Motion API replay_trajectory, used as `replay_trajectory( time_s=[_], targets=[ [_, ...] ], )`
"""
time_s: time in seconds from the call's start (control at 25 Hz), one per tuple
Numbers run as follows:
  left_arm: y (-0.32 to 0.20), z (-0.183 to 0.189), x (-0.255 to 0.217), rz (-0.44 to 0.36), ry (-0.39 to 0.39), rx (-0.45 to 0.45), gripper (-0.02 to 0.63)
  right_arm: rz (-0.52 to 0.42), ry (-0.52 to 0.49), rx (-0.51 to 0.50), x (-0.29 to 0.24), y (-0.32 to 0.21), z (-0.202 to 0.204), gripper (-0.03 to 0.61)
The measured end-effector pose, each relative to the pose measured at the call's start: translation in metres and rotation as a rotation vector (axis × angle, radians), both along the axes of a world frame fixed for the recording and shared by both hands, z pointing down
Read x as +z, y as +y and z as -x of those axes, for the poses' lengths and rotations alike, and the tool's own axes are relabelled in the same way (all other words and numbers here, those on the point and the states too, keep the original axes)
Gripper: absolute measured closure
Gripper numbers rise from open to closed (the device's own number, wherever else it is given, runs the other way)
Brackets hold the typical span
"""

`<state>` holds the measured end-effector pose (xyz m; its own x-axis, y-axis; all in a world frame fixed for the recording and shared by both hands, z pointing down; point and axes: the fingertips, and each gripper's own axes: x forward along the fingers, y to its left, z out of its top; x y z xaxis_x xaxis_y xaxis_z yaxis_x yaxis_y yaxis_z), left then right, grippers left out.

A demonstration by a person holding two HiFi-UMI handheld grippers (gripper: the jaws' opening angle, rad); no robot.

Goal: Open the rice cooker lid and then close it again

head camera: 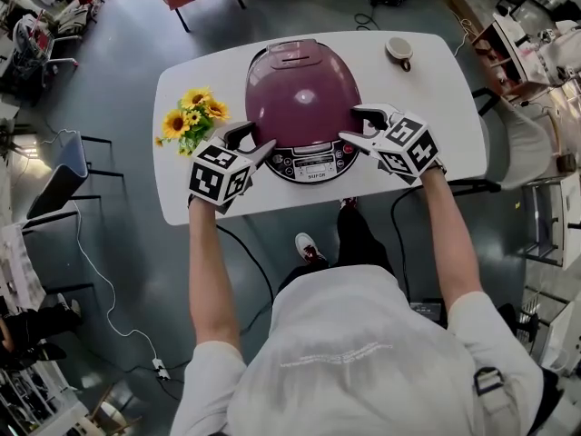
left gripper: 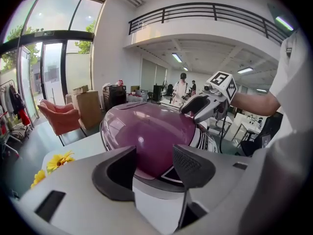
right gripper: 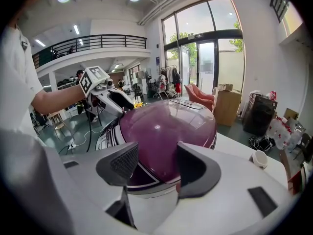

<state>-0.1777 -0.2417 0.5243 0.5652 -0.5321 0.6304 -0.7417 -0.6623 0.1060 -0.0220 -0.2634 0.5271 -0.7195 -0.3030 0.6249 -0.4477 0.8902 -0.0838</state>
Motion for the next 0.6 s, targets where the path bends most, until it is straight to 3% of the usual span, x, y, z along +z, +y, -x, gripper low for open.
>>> replay_trajectory(
  time_s=[0.44, 0.6],
  targets=[
    [-0.0032, 0.0025, 0.0007, -0.022, 0.062, -0.057, 0.376, -0.015, -0.035, 0.051, 0.002, -0.0018, 0.0003, 0.337],
    [-0.0008, 0.0027, 0.001, -0.084, 0.091, -0.073, 0.377, -0.014, -0.06, 0.079, 0.0037, -0.0042, -0.0022, 0.33]
  ],
)
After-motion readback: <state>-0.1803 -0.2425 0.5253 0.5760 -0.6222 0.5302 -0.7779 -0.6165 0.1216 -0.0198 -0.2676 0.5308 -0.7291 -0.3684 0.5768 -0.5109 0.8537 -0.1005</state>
